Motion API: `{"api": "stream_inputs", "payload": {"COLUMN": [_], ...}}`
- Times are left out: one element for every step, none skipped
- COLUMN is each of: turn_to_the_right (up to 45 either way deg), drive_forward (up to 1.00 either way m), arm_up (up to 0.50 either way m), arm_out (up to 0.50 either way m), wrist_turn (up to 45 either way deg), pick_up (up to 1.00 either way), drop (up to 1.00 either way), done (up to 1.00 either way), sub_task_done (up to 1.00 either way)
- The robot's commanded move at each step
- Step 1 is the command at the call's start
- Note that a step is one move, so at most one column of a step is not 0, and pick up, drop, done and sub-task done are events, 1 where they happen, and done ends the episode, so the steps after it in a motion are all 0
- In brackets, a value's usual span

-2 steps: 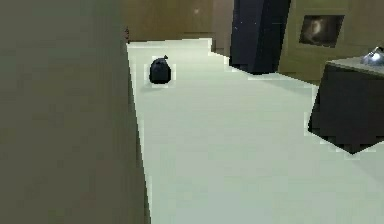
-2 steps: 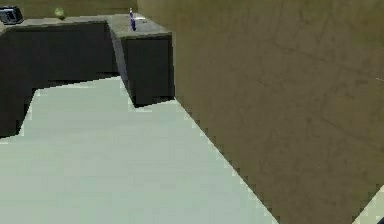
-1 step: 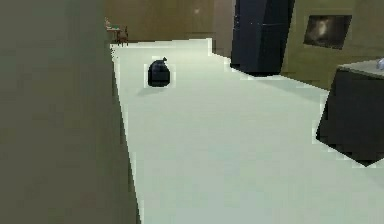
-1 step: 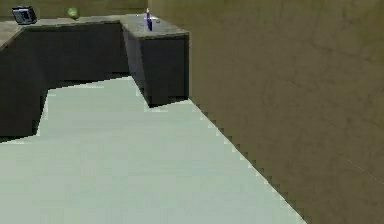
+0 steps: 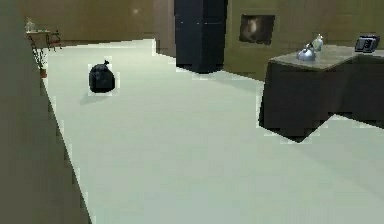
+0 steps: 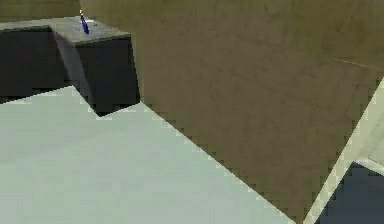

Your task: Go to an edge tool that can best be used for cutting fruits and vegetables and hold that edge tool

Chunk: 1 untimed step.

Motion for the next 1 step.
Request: {"api": "stream_inputs", "payload": {"turn_to_the_right": [0.0], "drive_forward": [0.90], "arm_up": [0.00], "arm_out": [0.00], "wrist_turn": [0.0], "pick_up": [0.00], "drop": [0.00], "done": [0.00], "sub_task_done": [0.00]}}
